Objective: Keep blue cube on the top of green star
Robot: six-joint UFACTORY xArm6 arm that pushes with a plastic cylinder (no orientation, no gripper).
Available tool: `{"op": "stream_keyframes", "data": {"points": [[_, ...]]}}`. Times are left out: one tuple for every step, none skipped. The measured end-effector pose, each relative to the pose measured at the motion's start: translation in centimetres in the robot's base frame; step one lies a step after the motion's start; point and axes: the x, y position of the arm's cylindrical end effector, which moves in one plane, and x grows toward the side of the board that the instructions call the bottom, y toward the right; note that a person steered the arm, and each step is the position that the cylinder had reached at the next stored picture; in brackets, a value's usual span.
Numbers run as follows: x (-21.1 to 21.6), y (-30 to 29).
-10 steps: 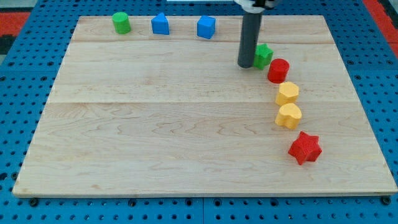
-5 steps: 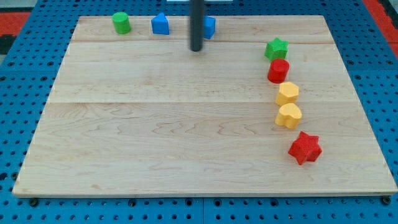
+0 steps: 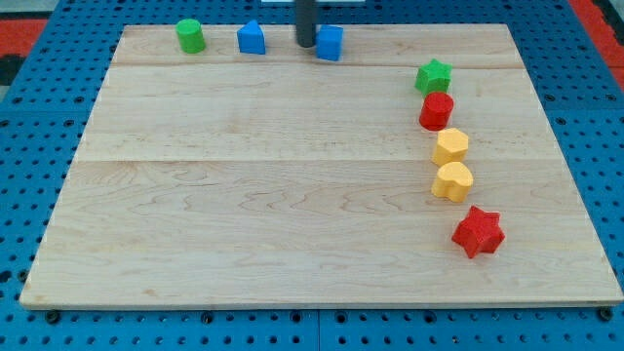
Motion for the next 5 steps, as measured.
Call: {"op": "stream_keyframes", "data": {"points": [[1.7,6.6],[0.6,7.7],[-2.9,6.0],[-1.7,10.5],[0.8,14.1]]}}
